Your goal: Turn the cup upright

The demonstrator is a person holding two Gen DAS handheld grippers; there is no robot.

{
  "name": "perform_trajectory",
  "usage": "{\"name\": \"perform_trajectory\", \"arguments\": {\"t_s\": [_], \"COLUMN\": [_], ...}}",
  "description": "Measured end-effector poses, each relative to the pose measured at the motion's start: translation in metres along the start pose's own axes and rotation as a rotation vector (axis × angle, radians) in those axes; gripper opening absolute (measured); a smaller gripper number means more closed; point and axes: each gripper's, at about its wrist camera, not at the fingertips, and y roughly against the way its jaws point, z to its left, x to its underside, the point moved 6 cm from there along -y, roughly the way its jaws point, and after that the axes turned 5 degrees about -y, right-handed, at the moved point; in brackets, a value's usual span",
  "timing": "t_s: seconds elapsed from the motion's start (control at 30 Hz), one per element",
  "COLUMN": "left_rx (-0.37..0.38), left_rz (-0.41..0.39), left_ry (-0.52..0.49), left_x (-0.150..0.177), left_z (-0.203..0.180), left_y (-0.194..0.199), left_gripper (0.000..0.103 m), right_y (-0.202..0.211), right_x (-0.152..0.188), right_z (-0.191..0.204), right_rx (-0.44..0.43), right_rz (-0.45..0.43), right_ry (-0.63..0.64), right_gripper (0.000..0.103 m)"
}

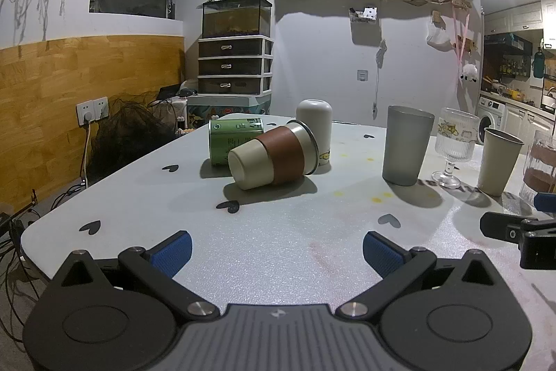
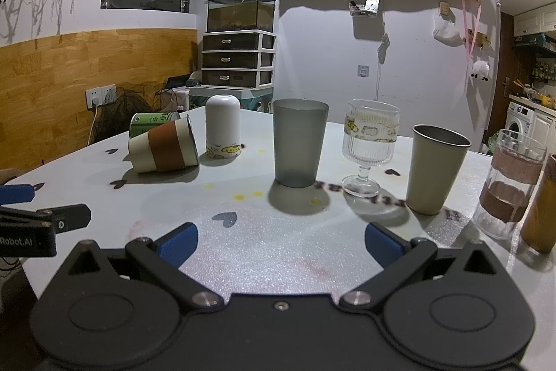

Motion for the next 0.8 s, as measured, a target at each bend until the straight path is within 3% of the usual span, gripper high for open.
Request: {"name": "perform_trajectory", "arguments": {"t_s": [0.8], "left_rx": [0.003], "left_rz": [-0.001], "left_ry": [-0.007], "left_x": [0.0014], "left_z": [-0.0030], "left_y": [-0.0003], "left_gripper": [0.103], "right_y": [-0.0007], "right_x": [0.0008], "right_z": [-0.0067], "right_rx": [0.004], "right_rz": [0.000], "right_ry": [0.004], "right_gripper": [0.103]}}
